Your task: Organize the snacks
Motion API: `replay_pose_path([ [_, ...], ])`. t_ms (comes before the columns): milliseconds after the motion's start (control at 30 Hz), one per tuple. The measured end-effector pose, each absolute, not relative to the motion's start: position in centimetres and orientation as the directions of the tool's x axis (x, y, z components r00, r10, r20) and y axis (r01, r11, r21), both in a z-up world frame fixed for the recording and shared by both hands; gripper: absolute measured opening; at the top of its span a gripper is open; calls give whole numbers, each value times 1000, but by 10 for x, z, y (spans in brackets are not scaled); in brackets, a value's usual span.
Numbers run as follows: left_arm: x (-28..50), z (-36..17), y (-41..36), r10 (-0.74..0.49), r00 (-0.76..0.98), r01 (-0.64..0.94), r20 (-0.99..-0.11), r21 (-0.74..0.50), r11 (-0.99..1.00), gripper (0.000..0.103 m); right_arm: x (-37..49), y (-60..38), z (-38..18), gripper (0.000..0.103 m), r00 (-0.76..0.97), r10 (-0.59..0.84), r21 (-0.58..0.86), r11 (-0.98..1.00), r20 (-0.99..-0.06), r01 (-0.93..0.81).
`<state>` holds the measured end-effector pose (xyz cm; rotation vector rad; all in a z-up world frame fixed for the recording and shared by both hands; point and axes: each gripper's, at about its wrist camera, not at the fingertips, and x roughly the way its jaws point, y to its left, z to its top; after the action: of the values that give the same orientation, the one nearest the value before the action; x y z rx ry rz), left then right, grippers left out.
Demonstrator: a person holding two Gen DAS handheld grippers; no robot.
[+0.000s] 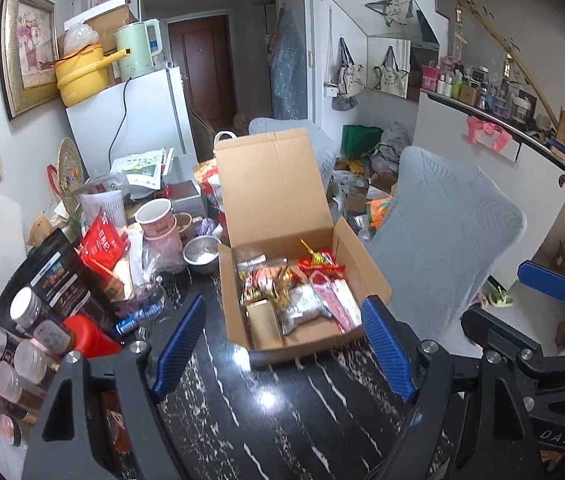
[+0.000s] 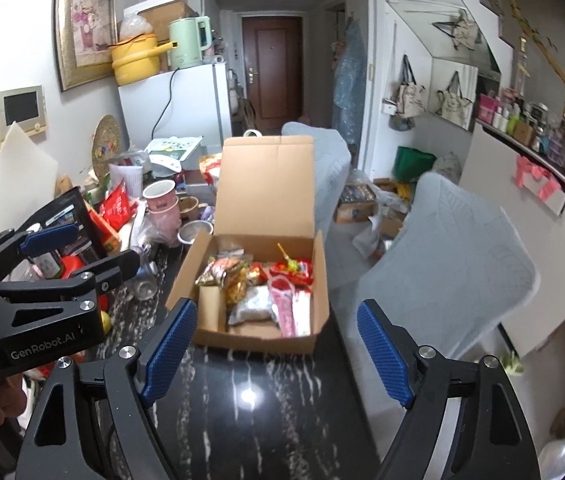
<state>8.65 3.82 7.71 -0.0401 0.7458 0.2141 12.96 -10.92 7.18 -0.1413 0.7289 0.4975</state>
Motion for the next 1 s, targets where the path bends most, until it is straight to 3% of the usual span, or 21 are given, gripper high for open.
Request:
replay_pose_path([
  [1000,54,54,41,112,697,-153,-709,6,988,80,84,-114,40,83,603,332,87,914,-725,-397],
])
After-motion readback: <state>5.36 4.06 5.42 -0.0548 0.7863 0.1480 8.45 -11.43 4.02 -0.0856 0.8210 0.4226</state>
